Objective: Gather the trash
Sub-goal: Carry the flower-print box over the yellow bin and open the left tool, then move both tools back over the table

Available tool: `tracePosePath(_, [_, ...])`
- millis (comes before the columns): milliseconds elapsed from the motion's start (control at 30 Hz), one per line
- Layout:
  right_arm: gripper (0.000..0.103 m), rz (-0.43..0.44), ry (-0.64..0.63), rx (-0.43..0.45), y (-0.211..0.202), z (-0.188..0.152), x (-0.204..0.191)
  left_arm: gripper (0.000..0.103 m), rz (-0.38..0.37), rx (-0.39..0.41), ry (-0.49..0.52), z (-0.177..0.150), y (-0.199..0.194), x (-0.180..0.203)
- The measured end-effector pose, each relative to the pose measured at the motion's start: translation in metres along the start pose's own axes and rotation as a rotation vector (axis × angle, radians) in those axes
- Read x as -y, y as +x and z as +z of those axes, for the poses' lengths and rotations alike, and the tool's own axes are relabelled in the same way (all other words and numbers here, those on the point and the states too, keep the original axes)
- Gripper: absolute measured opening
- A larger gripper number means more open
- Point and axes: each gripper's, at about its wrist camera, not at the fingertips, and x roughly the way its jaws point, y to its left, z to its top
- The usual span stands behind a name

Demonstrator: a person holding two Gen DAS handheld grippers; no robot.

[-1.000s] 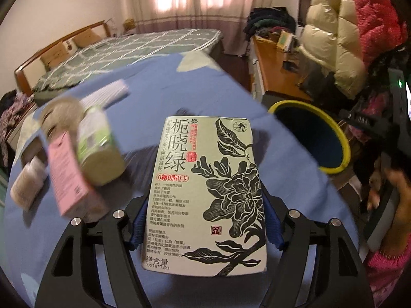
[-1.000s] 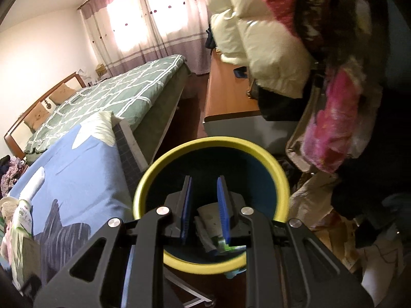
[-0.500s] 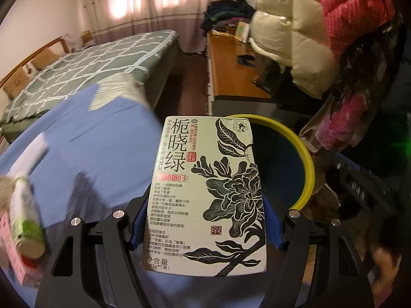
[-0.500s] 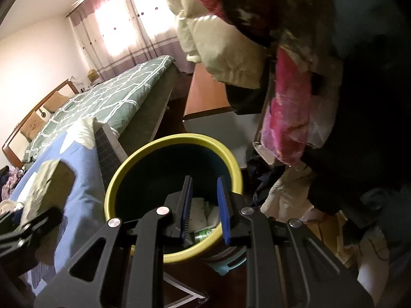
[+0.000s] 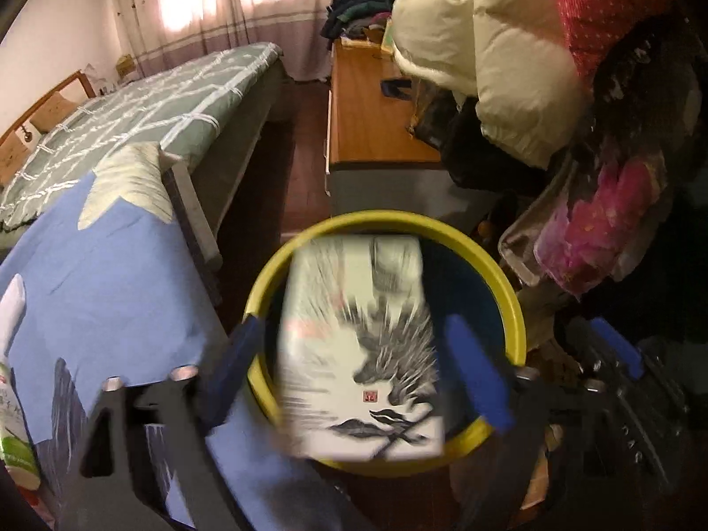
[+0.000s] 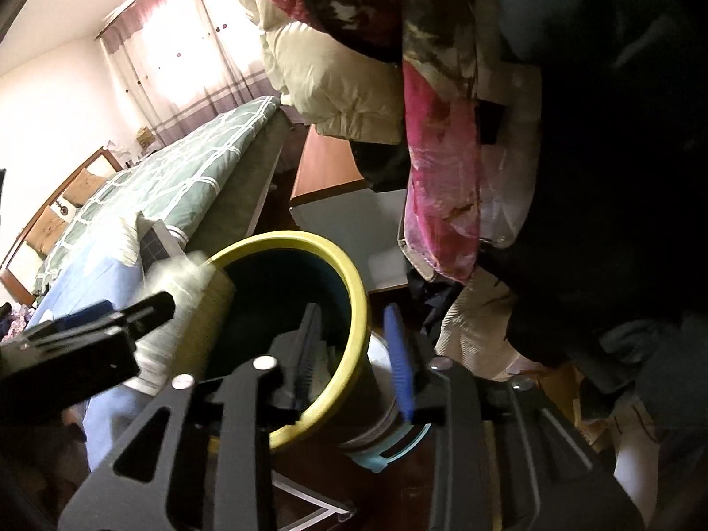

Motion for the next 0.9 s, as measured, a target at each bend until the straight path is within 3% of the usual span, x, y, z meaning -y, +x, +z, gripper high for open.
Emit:
tracePosePath(167, [0.030,0.019,-0.013,-0.007,0.000,-0.003,-0.006,0.089,0.000,0.050,-0.042,-0.002,-0.034,-0.018])
tracePosePath(233, [0.030,0.030,-0.024,-0.011,-0.001,-0.005,-0.012,0.095,0.005,0.092,-0.066,-0.008,-0.057,-0.030])
tracePosePath(433, [0.030,0.080,-0.090,-0.029,-0.001,-0.014,-0.045,0.098,0.079,0.205,-0.150,-0.043,-0.128,-0.082])
tracePosePath(900, [0.031,0.249,-0.341,-0.076,-0.023,-0.057,-0.181,0.098,0.424,0.285,-0.436,-0.182,-0.247,-0.242])
